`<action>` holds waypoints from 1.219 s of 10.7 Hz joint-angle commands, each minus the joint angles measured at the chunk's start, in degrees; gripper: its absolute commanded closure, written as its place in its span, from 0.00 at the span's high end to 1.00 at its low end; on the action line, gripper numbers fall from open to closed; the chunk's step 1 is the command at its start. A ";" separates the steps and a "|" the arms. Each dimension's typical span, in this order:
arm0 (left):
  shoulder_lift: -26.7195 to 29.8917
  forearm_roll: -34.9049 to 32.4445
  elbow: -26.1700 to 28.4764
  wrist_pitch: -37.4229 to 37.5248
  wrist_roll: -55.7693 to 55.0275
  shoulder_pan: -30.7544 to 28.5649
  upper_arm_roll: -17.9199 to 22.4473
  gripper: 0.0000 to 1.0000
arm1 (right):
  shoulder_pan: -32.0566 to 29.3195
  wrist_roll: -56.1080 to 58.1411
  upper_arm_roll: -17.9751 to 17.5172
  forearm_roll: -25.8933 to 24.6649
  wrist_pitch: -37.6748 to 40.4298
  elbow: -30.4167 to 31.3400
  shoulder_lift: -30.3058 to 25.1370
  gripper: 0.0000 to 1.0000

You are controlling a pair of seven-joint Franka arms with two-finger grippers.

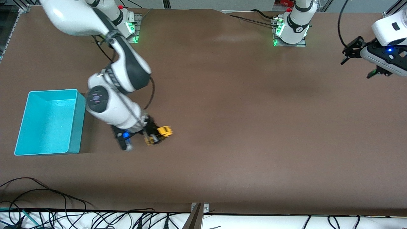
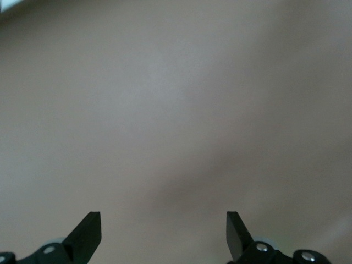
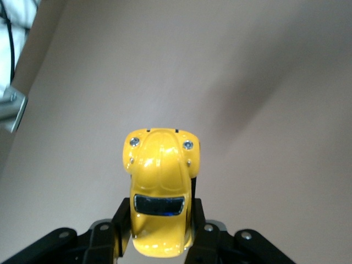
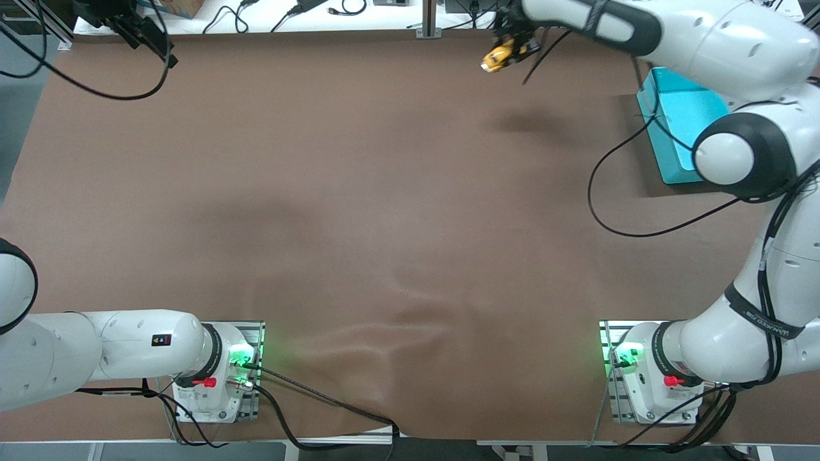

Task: Wind up and store yellow beetle car
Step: 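Lift the car with the right gripper while the left gripper returns to rest, then carry the car over the turquoise bin and lower it inside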

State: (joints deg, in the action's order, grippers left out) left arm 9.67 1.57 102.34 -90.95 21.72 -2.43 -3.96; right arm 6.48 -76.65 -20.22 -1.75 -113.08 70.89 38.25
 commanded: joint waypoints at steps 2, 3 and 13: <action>-0.52 -0.86 -3.98 6.57 -14.24 0.41 -1.75 1.00 | -10.75 16.39 -1.32 1.31 12.67 0.30 -2.82 0.19; -0.61 -0.86 -4.42 6.58 -14.25 0.41 -2.36 1.00 | -13.65 21.49 -1.14 1.31 15.05 0.30 -3.44 0.19; -2.72 -1.04 -7.59 7.28 -15.47 -0.03 -4.12 1.00 | -31.86 50.35 2.02 -0.45 26.87 9.24 -10.38 0.21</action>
State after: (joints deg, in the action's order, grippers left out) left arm 8.09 1.57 97.08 -85.15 7.11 -2.61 -7.59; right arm -23.89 -28.80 -18.53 -1.73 -85.26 75.65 30.58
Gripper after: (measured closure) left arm 0.000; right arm 0.542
